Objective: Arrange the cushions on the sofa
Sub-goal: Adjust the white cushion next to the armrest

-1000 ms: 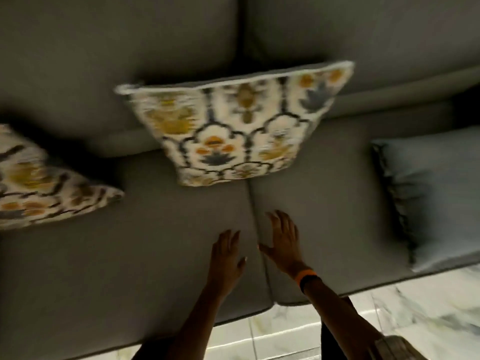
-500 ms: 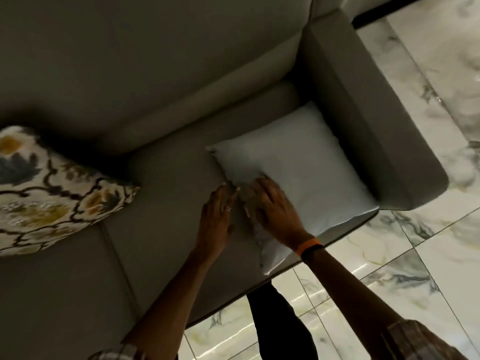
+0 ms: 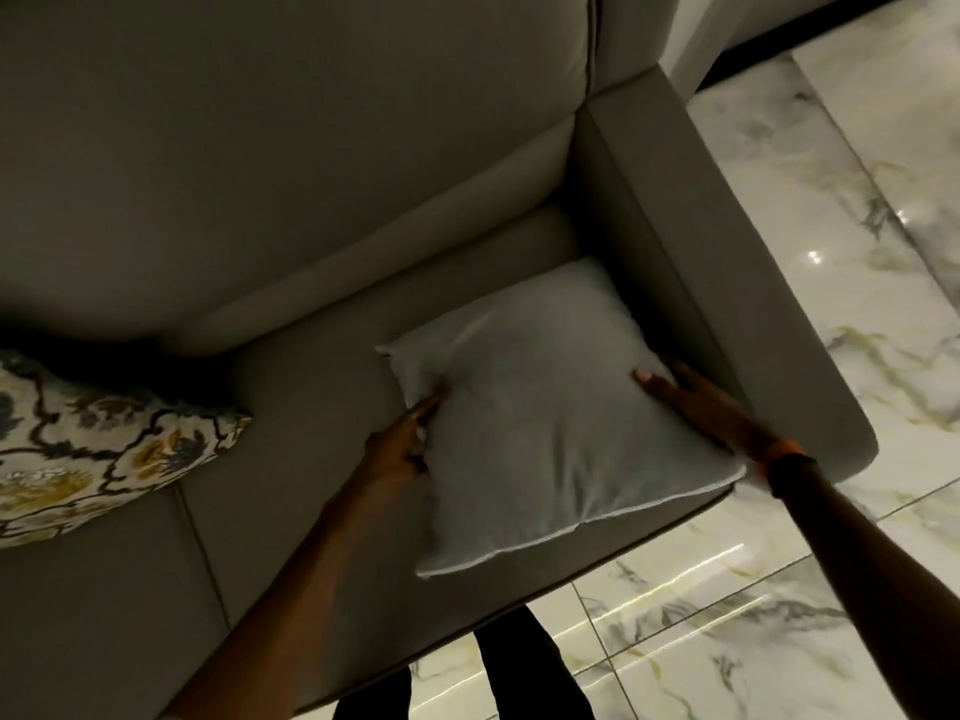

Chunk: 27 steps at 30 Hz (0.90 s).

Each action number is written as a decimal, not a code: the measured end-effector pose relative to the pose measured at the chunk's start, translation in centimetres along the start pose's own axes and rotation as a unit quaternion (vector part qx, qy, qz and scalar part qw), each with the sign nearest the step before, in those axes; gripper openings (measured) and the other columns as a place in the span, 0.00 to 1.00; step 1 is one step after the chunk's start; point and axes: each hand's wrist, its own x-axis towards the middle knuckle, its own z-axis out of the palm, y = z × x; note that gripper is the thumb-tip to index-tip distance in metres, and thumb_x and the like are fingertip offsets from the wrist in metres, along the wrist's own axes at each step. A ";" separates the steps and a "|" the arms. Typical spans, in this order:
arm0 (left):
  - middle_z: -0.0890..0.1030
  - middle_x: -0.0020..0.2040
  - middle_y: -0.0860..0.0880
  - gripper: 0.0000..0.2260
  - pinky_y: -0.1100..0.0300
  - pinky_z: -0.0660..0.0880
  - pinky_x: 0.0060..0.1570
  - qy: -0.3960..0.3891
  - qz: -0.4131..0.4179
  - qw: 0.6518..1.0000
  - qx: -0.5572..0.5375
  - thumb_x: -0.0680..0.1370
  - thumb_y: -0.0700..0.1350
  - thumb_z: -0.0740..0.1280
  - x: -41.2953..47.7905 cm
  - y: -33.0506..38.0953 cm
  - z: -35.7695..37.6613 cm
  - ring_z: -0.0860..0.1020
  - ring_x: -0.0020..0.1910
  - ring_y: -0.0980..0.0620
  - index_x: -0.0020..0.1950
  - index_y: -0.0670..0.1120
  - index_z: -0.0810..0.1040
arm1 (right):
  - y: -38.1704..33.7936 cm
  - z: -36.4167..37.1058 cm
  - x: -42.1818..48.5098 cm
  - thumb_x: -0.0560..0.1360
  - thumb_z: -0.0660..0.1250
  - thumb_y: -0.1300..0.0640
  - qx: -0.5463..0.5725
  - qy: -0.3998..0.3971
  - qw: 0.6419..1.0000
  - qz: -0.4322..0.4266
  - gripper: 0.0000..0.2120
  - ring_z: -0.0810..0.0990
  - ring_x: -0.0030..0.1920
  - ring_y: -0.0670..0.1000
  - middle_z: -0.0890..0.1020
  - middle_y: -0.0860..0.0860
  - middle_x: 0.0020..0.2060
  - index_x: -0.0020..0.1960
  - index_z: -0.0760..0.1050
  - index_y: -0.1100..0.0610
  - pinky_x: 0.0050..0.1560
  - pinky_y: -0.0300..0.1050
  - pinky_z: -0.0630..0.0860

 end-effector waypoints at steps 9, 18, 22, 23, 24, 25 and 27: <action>0.82 0.57 0.58 0.25 0.55 0.82 0.52 0.227 -0.055 0.922 -0.308 0.76 0.44 0.71 3.2 3.3 -6.8 0.80 0.51 0.63 0.71 0.49 0.68 | -11.4 -3.0 4.4 0.78 0.66 0.62 0.224 0.014 0.953 -0.202 0.26 0.81 0.58 0.48 0.80 0.44 0.62 0.68 0.70 0.36 0.48 0.44 0.82; 0.75 0.65 0.46 0.36 0.73 0.75 0.44 0.195 -0.086 0.923 -0.321 0.68 0.27 0.73 6.8 7.3 -7.5 0.74 0.62 0.49 0.73 0.41 0.65 | -17.1 -0.4 8.5 0.65 0.77 0.73 0.112 0.072 0.951 -0.278 0.57 0.63 0.72 0.44 0.60 0.52 0.77 0.80 0.41 0.57 0.62 0.28 0.70; 0.79 0.61 0.43 0.27 0.69 0.77 0.33 0.185 -0.100 0.907 -0.364 0.69 0.28 0.70 7.6 6.9 -7.1 0.79 0.56 0.43 0.66 0.44 0.71 | -16.4 -0.9 8.8 0.66 0.78 0.67 0.121 0.082 0.958 -0.246 0.54 0.73 0.63 0.33 0.69 0.45 0.71 0.81 0.47 0.51 0.58 0.32 0.76; 0.80 0.62 0.42 0.27 0.64 0.78 0.36 0.185 -0.112 0.907 -0.362 0.69 0.29 0.70 7.7 6.8 -6.8 0.80 0.57 0.42 0.66 0.44 0.72 | -16.3 -0.6 8.7 0.65 0.80 0.62 0.119 0.084 0.962 -0.232 0.55 0.73 0.67 0.40 0.69 0.46 0.73 0.80 0.49 0.49 0.61 0.42 0.77; 0.80 0.62 0.40 0.27 0.59 0.78 0.41 0.190 -0.113 0.902 -0.371 0.68 0.31 0.71 7.8 6.9 -6.5 0.79 0.58 0.41 0.66 0.44 0.72 | -15.9 -0.2 8.6 0.63 0.81 0.57 0.113 0.097 0.963 -0.225 0.55 0.72 0.70 0.48 0.69 0.48 0.74 0.79 0.50 0.45 0.64 0.51 0.76; 0.80 0.63 0.40 0.28 0.55 0.78 0.47 0.195 -0.117 0.899 -0.373 0.66 0.32 0.71 7.9 7.2 -6.5 0.79 0.59 0.41 0.65 0.44 0.73 | -15.1 0.1 9.0 0.62 0.81 0.51 0.104 0.111 0.960 -0.235 0.54 0.71 0.72 0.52 0.69 0.49 0.75 0.78 0.52 0.42 0.66 0.58 0.74; 0.78 0.64 0.42 0.32 0.52 0.77 0.57 0.211 -0.087 0.902 -0.367 0.63 0.32 0.71 7.5 7.6 -6.8 0.76 0.63 0.44 0.67 0.43 0.72 | -12.7 0.5 11.2 0.60 0.82 0.42 0.062 0.155 0.957 -0.237 0.54 0.69 0.74 0.55 0.69 0.49 0.75 0.78 0.55 0.41 0.69 0.66 0.70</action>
